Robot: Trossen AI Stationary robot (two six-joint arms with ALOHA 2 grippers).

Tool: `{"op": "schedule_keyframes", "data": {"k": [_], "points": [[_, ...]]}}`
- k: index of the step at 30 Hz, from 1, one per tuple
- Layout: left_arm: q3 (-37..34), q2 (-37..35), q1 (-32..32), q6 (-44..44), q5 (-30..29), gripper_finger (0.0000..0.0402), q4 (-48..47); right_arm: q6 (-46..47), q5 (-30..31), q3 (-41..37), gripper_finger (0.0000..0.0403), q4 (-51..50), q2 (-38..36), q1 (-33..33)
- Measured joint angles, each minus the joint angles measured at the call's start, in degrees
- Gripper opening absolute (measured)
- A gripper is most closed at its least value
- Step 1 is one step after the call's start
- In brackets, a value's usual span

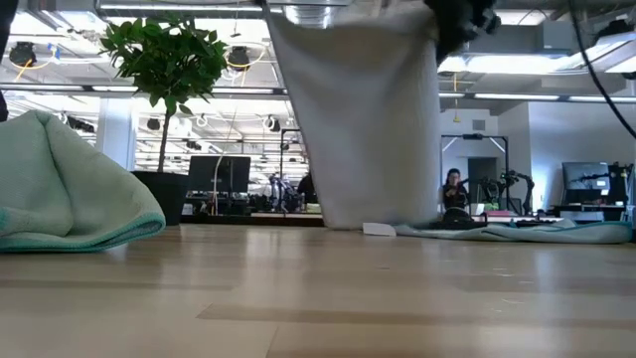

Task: Fold microfiber towels
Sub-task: Fold the gray microfiber cloth

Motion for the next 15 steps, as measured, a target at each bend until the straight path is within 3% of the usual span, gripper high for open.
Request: {"op": "schedule_keyframes", "data": {"k": [8,15], "points": [[-7.44,0.54,-3.13,-4.32,15.49,0.0,-0.17,11.97,-2.04,-0.02,0.0005,-13.83,6.53,8.16],[-14.88,0.44,-7.02,-11.48,26.27,0.0,0.09,13.96,-15.67,0.0,0.0006,-15.44,10.97,14.77]]}}
